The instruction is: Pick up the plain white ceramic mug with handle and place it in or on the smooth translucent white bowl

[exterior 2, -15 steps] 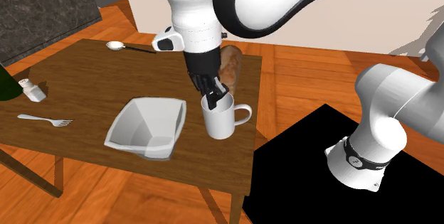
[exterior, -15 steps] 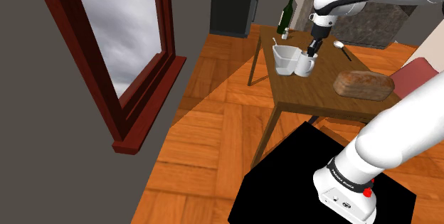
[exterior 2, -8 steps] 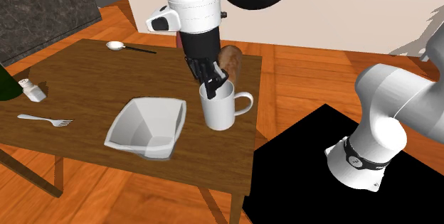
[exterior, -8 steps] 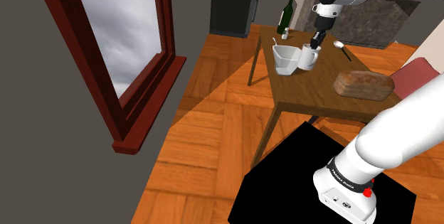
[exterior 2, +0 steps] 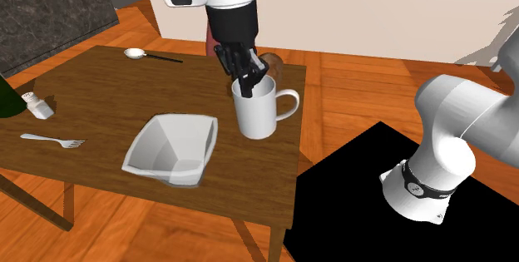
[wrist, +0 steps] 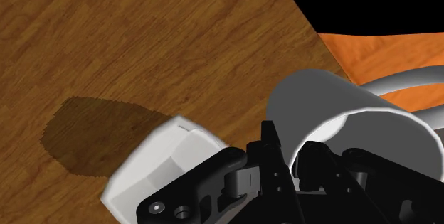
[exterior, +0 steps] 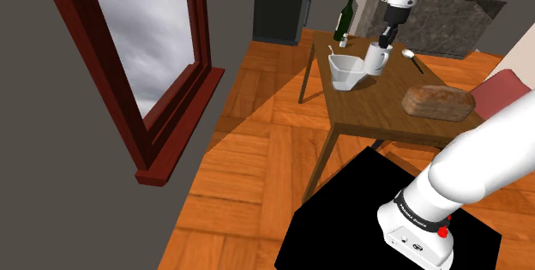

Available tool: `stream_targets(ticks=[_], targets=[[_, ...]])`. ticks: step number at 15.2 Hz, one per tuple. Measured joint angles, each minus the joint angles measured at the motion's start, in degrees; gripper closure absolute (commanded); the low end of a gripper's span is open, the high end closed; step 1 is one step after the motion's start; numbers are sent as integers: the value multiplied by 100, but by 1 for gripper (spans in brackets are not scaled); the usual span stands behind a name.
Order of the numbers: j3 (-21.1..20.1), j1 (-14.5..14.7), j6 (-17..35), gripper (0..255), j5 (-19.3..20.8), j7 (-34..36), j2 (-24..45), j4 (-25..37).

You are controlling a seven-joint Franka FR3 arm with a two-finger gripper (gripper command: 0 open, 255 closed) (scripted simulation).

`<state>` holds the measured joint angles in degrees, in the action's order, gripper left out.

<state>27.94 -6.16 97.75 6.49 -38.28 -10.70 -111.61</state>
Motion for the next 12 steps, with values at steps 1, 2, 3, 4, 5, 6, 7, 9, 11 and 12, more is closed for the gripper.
stream_targets(ticks=[1,2,3,4,5,6,7,9,11,12], targets=[[-2,-1,-87,255,4,-7,-13,75],[-2,2,-145,255,-7,-13,9,154],[33,2,-198,255,-62,-72,143,332],[76,2,-258,255,-150,-147,347,577],[123,-7,-297,255,-243,-229,557,804],[172,-25,-372,255,-358,-324,807,1100],[237,-68,-462,255,-512,-455,1136,1481],[314,-180,-609,255,-785,-663,1694,2110],[358,-364,-852,255,-1106,-851,2335,2908],[374,-486,-1003,255,-1243,-951,2614,3301]])
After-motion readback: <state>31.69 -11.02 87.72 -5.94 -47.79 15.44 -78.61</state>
